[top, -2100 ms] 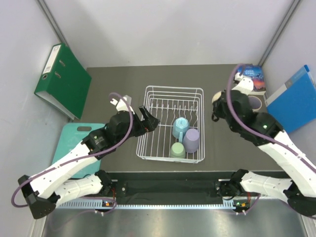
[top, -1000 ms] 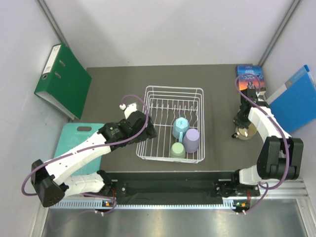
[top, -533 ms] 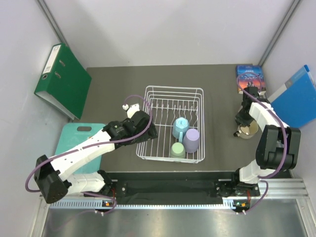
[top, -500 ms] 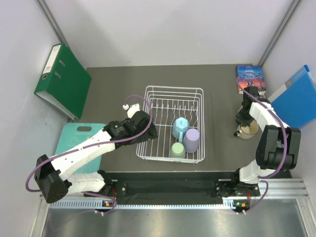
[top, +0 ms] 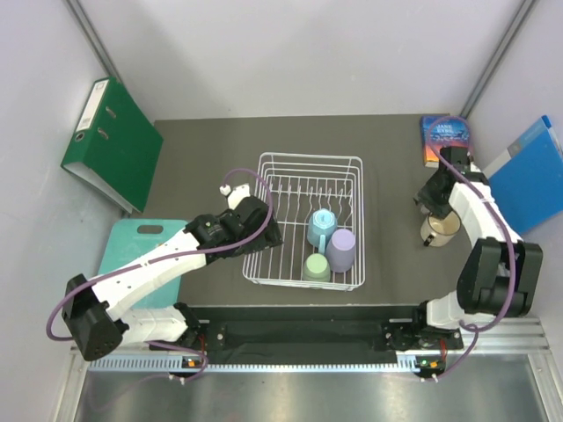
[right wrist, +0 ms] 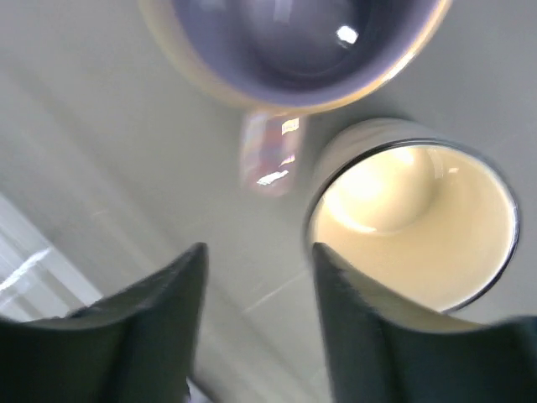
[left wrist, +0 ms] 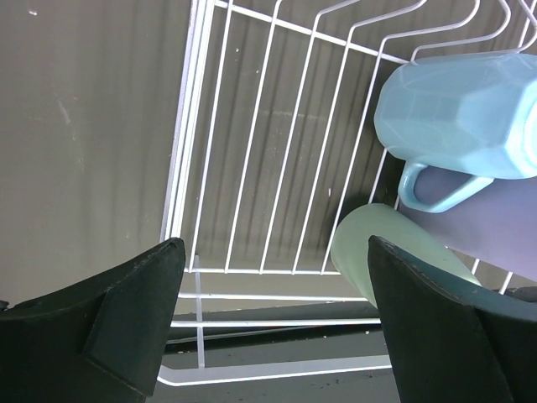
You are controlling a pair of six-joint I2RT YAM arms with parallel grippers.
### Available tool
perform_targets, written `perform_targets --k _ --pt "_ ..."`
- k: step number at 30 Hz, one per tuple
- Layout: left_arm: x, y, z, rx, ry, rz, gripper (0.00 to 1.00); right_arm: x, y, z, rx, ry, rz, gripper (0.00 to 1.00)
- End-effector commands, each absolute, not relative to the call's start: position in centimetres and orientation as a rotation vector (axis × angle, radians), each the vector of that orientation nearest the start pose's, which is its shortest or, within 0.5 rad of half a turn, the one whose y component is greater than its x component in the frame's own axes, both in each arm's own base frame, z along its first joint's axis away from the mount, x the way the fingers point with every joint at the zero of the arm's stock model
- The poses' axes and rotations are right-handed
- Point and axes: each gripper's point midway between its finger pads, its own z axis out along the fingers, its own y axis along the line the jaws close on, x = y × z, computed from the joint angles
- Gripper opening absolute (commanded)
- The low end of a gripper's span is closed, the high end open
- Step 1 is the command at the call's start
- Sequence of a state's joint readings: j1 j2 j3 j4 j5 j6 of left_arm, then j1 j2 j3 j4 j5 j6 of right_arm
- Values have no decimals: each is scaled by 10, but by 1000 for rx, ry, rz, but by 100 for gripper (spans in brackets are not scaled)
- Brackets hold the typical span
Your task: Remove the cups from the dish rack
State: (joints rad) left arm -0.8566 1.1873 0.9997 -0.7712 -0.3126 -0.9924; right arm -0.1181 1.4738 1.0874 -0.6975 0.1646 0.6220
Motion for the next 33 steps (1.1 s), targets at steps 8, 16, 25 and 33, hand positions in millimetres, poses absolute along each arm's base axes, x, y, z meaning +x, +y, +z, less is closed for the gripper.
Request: perform_targets --k 8,16,25,33 --pt "229 -220 186 -176 2380 -435 98 333 64 272 628 2117 448 79" --pt "239 -245 193 -21 2402 -407 96 273 132 290 343 2040 684 85" --pt "252 -302 196 164 2373 -501 90 236 125 280 300 1999 680 84" --pt "256 -330 156 293 2436 -420 80 226 117 286 278 1996 650 84"
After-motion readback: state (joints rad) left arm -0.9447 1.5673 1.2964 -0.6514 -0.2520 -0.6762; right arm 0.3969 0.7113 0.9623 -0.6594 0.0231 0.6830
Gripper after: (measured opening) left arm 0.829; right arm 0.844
